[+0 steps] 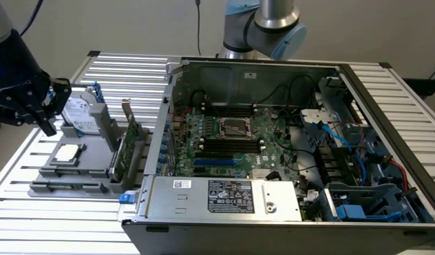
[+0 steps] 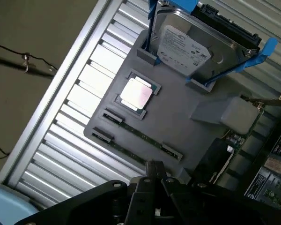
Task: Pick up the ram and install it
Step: 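Pick up the ram and move it above insertion slot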
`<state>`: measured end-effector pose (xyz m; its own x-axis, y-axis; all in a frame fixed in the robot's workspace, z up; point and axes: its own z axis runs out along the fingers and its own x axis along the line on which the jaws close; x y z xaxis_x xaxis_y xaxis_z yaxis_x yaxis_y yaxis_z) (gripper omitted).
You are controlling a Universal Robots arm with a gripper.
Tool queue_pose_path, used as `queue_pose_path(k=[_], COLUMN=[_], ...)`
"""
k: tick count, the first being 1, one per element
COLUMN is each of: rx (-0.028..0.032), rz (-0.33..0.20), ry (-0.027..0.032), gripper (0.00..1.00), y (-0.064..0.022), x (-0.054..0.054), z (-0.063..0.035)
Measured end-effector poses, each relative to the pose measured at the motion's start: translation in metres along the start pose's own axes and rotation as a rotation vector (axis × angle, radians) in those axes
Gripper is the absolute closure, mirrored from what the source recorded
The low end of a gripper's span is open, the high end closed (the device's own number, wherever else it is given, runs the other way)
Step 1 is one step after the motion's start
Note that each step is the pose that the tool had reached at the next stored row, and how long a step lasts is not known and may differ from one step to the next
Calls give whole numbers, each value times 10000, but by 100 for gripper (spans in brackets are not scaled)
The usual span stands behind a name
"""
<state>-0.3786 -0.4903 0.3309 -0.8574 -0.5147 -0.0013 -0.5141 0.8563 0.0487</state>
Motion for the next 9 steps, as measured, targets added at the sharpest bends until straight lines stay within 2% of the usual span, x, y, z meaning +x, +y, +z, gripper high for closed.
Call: queue_pose_path(k=[9], rx=[78], rz=[-1617], ry=[128], gripper=[89], y=[0], x=[0], z=[21])
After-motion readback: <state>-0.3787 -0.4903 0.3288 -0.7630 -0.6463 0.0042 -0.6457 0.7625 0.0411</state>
